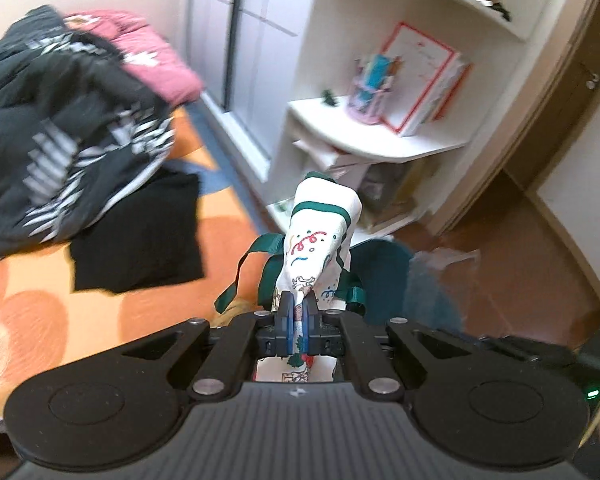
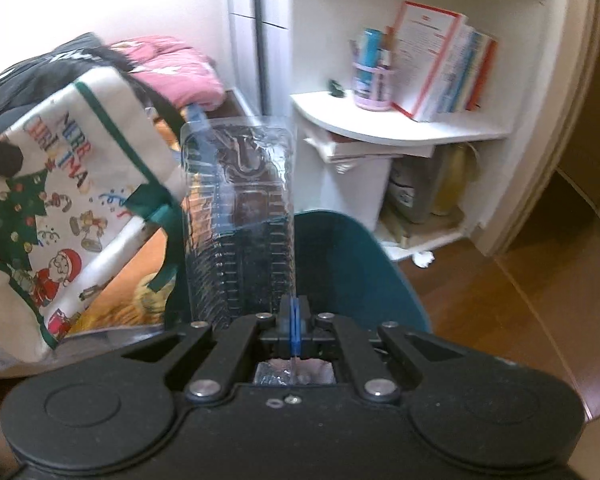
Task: Collect trash
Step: 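Carry the tote bag and plastic tray up over the teal wastebasket, then open both tools to drop the tote bag and tray into the wastebasket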
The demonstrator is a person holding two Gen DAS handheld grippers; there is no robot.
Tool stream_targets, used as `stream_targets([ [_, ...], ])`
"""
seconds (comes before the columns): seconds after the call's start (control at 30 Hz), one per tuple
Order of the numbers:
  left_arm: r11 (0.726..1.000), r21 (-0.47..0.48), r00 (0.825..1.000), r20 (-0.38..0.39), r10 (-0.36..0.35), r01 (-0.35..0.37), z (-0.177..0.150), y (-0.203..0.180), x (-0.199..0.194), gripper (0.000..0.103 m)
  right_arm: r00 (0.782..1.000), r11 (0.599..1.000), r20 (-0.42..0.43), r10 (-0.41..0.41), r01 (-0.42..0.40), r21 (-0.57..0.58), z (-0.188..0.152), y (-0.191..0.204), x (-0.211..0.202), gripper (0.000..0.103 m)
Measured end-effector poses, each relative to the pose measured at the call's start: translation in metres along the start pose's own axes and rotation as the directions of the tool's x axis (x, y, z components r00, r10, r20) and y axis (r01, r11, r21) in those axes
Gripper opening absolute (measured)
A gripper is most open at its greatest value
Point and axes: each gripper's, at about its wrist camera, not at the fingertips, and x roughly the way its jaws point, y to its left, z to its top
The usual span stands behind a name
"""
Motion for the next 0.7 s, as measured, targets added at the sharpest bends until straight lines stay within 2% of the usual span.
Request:
stream_targets([
  [0.23,0.998,0.034,0.998,-0.040,-0.045,0.046,0.016,-0.048,0.054,0.004,0.998,0.997,-0.048,-0.044,0.047,0.069,0.001,-0.034,0.030,0.001],
  [0.47,0.998,0.051,0.989,-0.143,-0.031,0.038,-0.007,-0.066,0.121,0.004,0.992,0.993,-0.116,-0.052,0.063,0.095,-0.011,-0.042,0.064,0.001],
  [0.7,0.994,0.102,0.981,-0.196,-0.006,0.026,-0.032,-0.074,0.162,0.004,0.984,0.993,-0.177,-0.036,0.056,0.108,-0.024,-0.044,0.091,0.001],
])
